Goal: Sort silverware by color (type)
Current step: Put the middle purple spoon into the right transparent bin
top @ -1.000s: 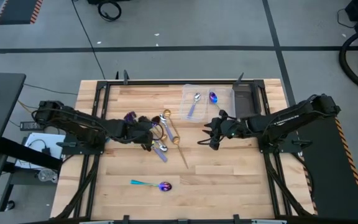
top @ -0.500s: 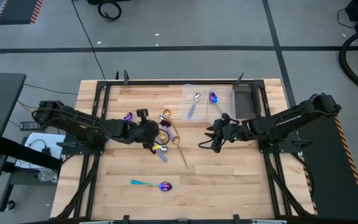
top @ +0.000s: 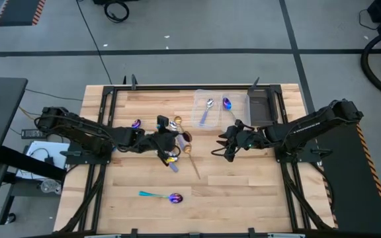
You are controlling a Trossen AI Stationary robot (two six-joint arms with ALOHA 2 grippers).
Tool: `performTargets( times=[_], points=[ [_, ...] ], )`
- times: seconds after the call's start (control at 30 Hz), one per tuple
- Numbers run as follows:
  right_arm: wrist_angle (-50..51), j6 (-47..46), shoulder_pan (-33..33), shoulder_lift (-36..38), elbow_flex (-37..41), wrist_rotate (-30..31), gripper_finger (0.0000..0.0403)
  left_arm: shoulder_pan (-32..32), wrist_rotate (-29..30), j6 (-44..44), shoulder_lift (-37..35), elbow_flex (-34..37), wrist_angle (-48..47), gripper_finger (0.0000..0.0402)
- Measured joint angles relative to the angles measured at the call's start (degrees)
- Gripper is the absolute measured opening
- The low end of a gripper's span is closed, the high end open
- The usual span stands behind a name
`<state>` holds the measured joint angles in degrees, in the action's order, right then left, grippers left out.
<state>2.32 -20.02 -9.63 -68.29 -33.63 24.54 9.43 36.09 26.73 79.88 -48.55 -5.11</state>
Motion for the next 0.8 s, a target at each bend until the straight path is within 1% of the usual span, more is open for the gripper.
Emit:
performTargets(
  times=[0.17, 0.4, 0.47, 0.63, 0.7, 0.8],
  points=[
    [-4.53, 7.85, 0.00, 0.00, 0.00, 1.12, 0.0128, -1.26, -5.11, -0.60, 0.02, 2.54, 10.98, 0.0016],
    [-8.19, 14.73, 0.00, 0.00, 0.00, 1.30, 0.0134, -4.28, -11.55, -2.87, 0.02, 6.20, 28.66, 0.0016],
    [-9.77, 15.98, 0.00, 0.00, 0.00, 1.30, 0.0142, -4.84, -12.64, -3.64, 0.02, 6.85, 32.78, 0.0016],
    [-12.76, 18.67, 0.00, 0.00, 0.00, 1.25, 0.0170, -5.51, -15.68, -3.87, 0.02, 6.96, 39.01, 0.0016],
    [-14.18, 19.72, 0.00, 0.00, 0.00, 0.88, 0.0184, -5.78, -16.97, -5.19, 0.03, 6.97, 40.57, 0.0016],
    [-16.08, 21.06, 0.17, -0.06, 0.00, -0.37, 0.0202, -6.16, -18.50, -6.71, 1.82, 6.94, 45.62, 0.0016]
  ],
)
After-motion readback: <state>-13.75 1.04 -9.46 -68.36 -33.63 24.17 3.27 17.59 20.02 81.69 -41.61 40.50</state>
